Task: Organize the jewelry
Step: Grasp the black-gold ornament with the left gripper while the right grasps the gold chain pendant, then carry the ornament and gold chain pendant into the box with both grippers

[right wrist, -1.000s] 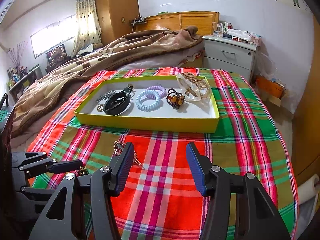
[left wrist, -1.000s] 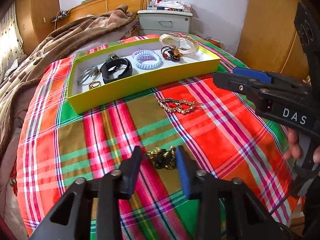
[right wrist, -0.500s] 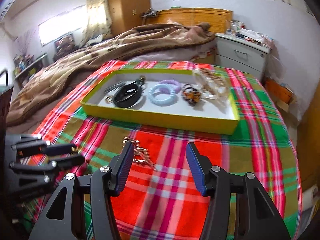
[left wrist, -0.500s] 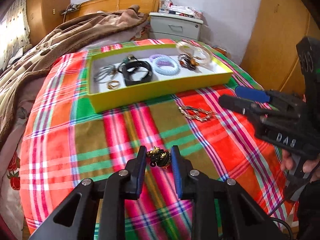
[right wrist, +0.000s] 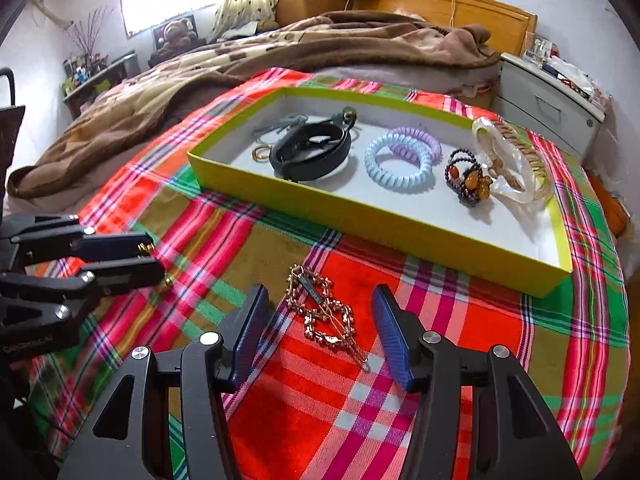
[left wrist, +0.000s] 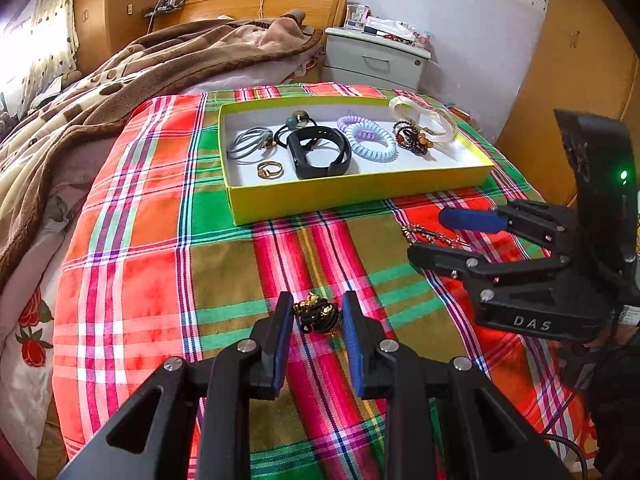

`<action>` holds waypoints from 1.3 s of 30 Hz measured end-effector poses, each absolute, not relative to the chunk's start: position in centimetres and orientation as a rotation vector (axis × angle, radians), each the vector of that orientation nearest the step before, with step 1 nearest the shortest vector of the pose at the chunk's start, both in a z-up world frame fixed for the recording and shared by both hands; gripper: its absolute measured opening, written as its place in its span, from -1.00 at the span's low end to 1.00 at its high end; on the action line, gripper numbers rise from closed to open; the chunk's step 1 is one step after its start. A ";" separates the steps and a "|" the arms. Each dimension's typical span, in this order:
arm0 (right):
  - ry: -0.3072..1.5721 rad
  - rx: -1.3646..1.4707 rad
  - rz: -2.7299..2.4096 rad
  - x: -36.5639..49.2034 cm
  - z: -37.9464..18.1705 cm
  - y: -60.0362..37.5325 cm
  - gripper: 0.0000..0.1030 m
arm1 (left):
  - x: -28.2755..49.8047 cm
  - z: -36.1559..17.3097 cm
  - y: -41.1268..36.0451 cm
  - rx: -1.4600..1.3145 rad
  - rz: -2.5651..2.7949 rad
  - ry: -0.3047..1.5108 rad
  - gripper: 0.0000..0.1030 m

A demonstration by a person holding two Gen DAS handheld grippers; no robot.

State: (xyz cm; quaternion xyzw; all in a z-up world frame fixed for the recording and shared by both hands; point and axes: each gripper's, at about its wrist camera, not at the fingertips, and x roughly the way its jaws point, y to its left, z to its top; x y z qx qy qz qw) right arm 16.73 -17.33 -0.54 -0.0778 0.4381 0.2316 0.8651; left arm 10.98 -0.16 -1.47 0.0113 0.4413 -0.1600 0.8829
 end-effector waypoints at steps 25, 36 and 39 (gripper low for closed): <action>0.911 -0.119 0.388 15.4 0.0 -18.4 -0.32 | 12.0 -1.1 0.2 0.007 -0.324 0.921 -0.50; 0.844 -0.055 0.354 15.3 2.1 -19.5 -0.33 | 13.0 0.2 0.7 -0.001 -0.313 0.893 -0.50; 0.821 -0.049 0.343 15.7 3.0 -19.6 -0.33 | 13.6 0.8 0.8 -0.016 -0.319 0.885 -0.50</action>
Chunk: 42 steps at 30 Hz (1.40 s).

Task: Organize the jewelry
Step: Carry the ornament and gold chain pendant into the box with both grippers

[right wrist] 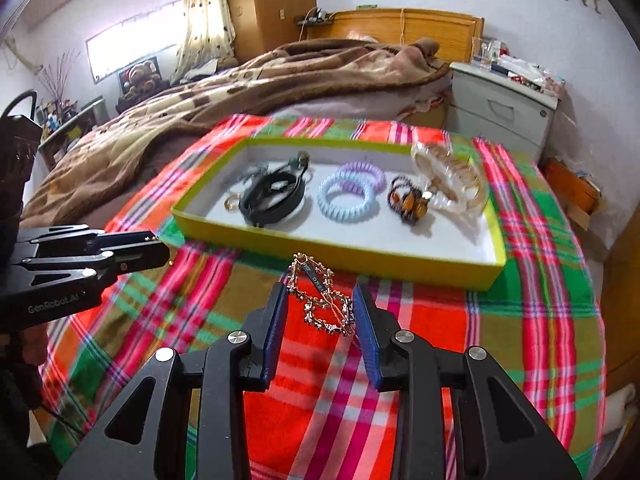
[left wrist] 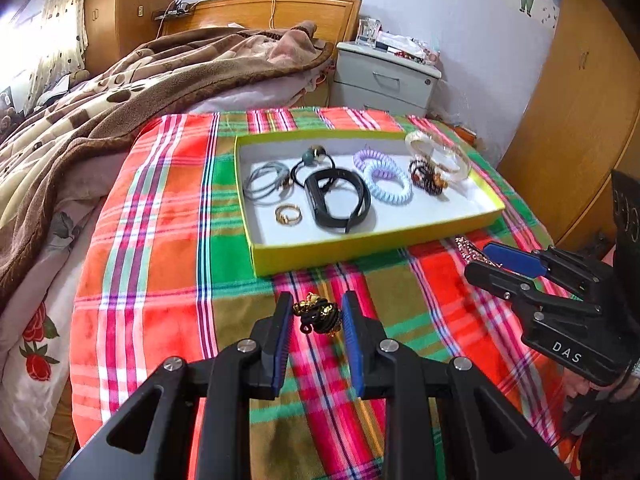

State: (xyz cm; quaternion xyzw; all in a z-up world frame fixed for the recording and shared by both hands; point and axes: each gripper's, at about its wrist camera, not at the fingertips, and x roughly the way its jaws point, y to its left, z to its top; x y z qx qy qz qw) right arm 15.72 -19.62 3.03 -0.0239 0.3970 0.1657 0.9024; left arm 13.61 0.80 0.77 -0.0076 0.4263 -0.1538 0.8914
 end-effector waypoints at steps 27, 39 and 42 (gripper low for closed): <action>0.885 -0.037 0.181 24.5 1.4 -21.1 -0.32 | 22.5 0.5 -0.3 -0.033 -0.282 0.901 -0.50; 0.915 -0.062 0.159 25.3 0.3 -21.3 -0.32 | 23.9 -0.8 -0.3 -0.039 -0.256 0.924 -0.50; 0.918 -0.060 0.160 25.5 0.1 -21.3 -0.32 | 24.1 -1.1 -0.3 -0.037 -0.254 0.932 -0.50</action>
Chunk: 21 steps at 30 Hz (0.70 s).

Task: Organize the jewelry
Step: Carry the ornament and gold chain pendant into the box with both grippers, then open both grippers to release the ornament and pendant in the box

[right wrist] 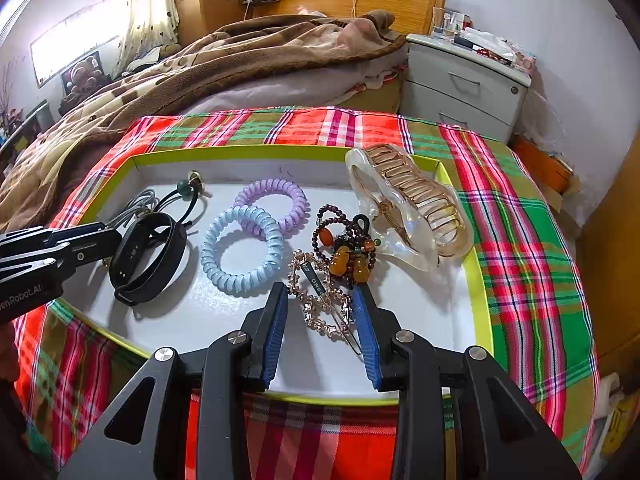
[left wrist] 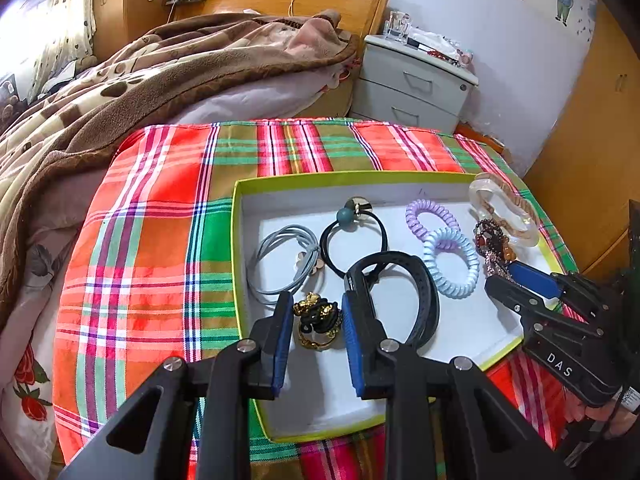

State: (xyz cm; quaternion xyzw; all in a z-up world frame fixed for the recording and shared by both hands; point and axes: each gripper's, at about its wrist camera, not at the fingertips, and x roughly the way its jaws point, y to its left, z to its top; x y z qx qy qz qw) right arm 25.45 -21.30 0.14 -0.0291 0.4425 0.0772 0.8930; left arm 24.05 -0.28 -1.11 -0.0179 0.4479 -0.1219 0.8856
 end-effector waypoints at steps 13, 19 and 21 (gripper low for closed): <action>0.922 -0.053 0.160 25.7 0.0 -21.2 -0.32 | 24.3 -1.2 -0.5 -0.037 -0.256 0.936 -0.50; 0.921 -0.054 0.158 25.6 0.0 -21.2 -0.32 | 24.3 -1.2 -0.5 -0.038 -0.256 0.940 -0.48; 0.921 -0.053 0.157 25.7 0.0 -21.3 -0.32 | 24.3 -1.2 -0.5 -0.036 -0.255 0.941 -0.47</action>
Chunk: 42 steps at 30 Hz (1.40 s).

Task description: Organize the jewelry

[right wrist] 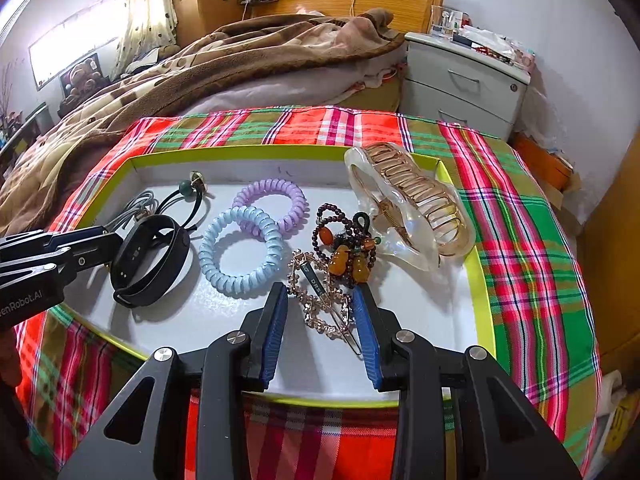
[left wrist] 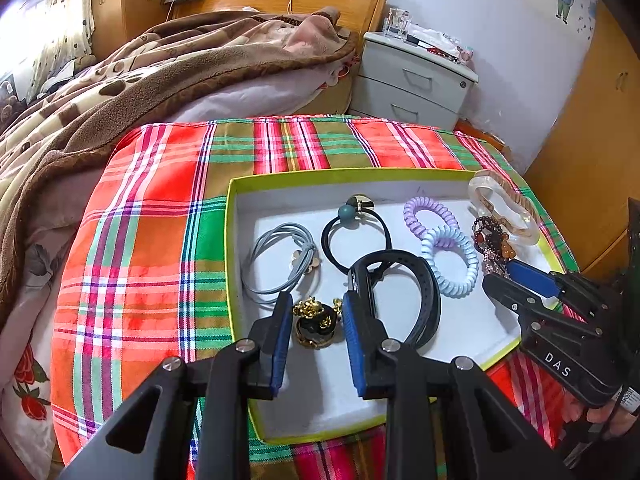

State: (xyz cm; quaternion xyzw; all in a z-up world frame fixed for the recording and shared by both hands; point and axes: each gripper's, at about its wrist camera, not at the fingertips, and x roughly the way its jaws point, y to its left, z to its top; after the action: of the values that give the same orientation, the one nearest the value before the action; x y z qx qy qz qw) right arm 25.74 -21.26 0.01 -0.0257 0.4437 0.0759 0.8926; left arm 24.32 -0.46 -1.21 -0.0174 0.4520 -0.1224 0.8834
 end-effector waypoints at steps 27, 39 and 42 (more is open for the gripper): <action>0.771 0.008 0.139 20.1 4.3 -19.9 -0.14 | 19.0 2.0 -1.1 0.004 -0.146 0.844 -0.17; 0.752 0.026 0.121 18.4 4.5 -19.2 -0.14 | 16.5 2.5 -1.4 0.018 -0.097 0.800 -0.17; 0.752 0.031 0.122 18.2 4.5 -19.2 -0.14 | 16.4 2.5 -1.2 0.006 -0.094 0.800 -0.17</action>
State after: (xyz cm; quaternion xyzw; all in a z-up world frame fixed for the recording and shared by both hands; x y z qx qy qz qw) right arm 18.25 -19.16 4.46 0.0154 0.3669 0.0595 0.9282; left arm 16.39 -1.19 2.55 0.0030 0.3893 -0.0458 0.9200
